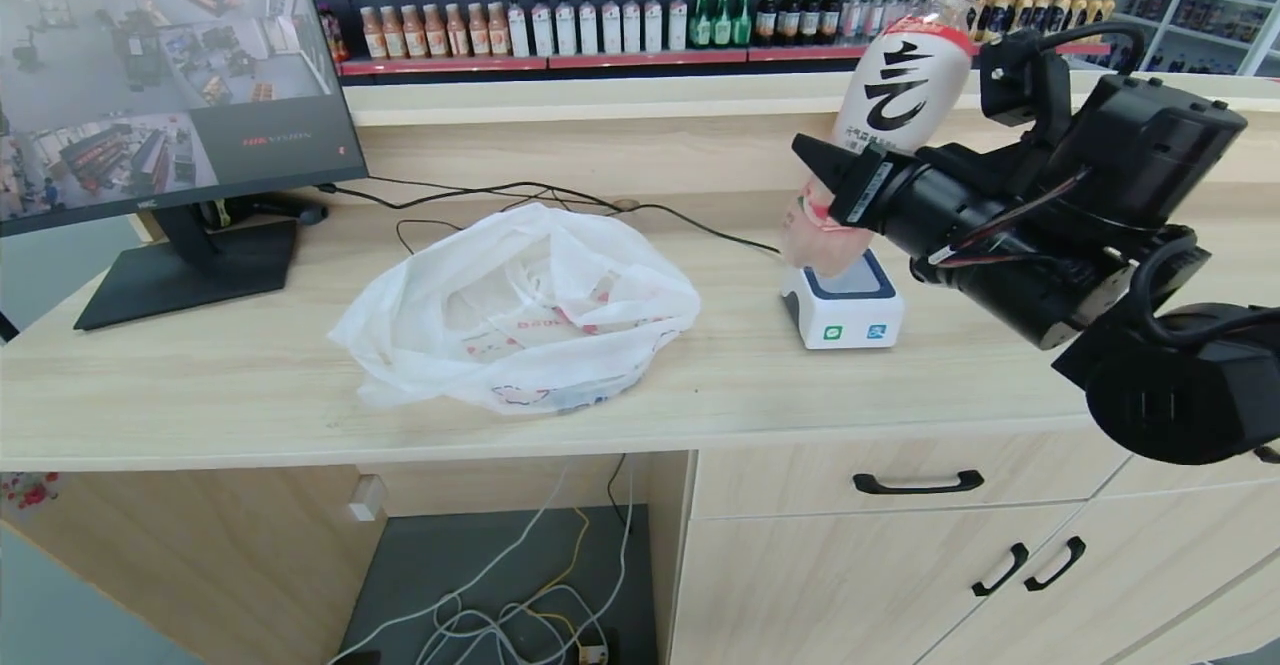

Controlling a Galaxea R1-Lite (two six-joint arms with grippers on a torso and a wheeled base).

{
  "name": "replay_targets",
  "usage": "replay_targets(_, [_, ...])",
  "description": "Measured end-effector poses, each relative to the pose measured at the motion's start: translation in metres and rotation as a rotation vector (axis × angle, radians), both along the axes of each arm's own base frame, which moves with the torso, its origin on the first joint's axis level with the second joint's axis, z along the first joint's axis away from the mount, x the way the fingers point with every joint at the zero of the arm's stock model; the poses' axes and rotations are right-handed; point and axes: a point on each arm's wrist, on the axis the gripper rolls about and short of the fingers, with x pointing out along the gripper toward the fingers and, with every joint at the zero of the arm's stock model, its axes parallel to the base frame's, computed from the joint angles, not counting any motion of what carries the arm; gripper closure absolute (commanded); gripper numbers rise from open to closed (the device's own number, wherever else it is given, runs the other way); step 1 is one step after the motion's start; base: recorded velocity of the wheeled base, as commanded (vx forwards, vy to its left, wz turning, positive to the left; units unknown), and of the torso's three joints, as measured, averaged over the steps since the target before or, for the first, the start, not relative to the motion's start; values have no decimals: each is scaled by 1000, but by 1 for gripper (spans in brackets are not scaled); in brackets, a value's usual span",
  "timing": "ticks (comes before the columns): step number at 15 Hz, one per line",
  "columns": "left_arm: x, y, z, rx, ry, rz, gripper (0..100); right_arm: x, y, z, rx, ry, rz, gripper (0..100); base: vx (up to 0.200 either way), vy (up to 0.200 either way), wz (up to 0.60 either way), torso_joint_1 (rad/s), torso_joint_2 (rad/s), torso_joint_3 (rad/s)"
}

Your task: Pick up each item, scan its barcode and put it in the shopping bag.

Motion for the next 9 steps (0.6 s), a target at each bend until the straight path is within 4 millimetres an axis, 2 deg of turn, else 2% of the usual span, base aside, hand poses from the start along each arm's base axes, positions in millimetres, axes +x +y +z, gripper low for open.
replay_targets(5, [0, 0, 0, 0, 0, 0, 0, 13, -20, -5, -30, 128, -58, 100, 0, 0, 0, 0, 0, 0])
replay_targets(7, [0, 0, 0, 0, 0, 1, 0, 12, -23, -3, -56, 177, -44, 100, 0, 0, 0, 0, 0, 0])
replay_targets(9, [0, 0, 0, 0, 0, 0, 0, 13, -25, 7, -59, 189, -49, 100, 0, 0, 0, 0, 0, 0])
